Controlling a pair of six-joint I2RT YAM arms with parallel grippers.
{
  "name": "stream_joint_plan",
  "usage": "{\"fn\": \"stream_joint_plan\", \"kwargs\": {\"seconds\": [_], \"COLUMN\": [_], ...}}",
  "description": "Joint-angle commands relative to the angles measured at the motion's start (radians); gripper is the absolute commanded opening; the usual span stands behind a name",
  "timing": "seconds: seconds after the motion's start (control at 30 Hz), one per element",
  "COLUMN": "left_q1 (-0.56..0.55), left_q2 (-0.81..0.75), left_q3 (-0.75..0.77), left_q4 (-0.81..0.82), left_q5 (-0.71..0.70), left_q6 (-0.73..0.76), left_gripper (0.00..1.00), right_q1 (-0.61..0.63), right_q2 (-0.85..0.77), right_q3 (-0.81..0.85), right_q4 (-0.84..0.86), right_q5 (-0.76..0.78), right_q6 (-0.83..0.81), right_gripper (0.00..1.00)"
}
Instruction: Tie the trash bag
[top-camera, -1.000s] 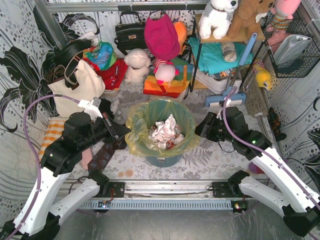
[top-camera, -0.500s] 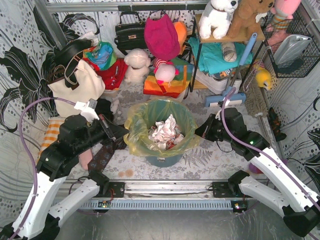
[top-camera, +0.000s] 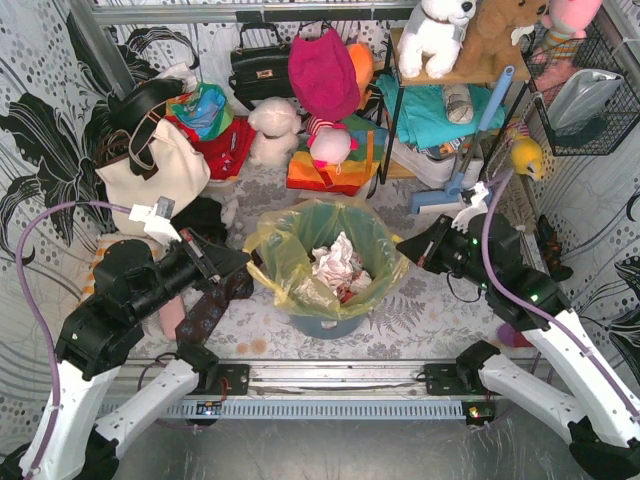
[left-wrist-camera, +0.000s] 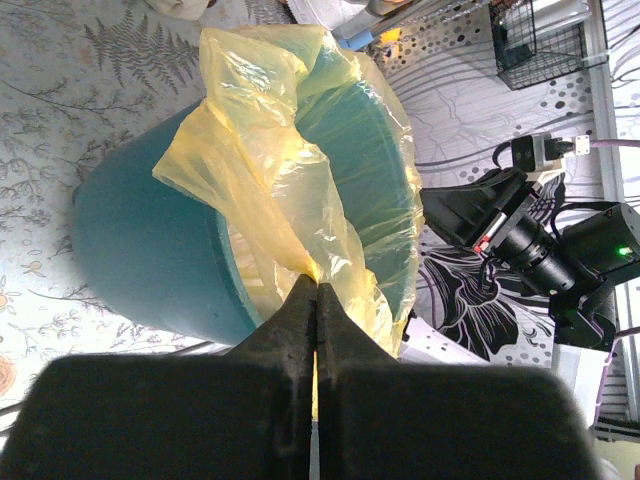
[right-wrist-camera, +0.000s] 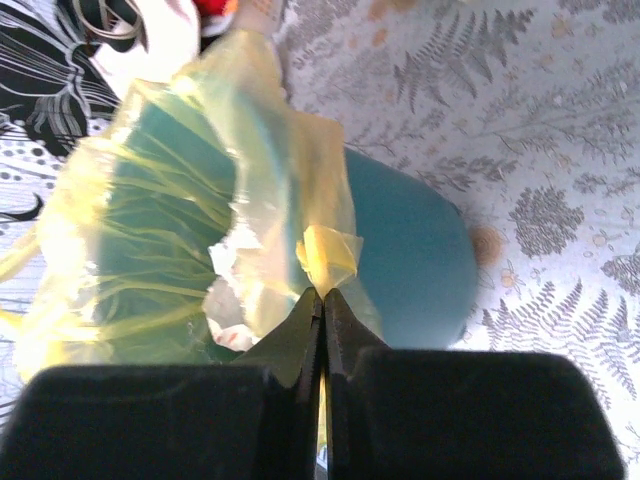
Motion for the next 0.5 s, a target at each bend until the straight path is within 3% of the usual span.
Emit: {"fn": "stream_joint_plan", "kwargs": {"seconds": [0.0,0.3,0.4,0.47], "left_q1": [0.004,0.004,0.004,0.004], "left_q2": [-0.005,0.050,0.071,0.073], "left_q3": [-0.015,-0.111,-0.050,0.014], "left_q4": [0.127,0.291,0.203,0.066], "left_q5": [0.029,0.100,0.067,-0.046], "left_q6": [-0.019,-0.040,-0.005,0.014], "left_gripper": [0.00,0.00,0.00,0.01], "right_q1": [-0.005,-0.004,-0.004,-0.005], "right_q2": [-0.024,0.032,0.061,0.069], "right_q3": [0.077,0.136,0.146,0.142], "right_q4": [0.039,0.223,0.232,0.237], "right_q5": [-0.019,-0.170,-0.189,-0.191], "right_q6": [-0.033,-0.040,-0.041,-0.043], "right_gripper": [0.00,0.00,0.00,0.00]}}
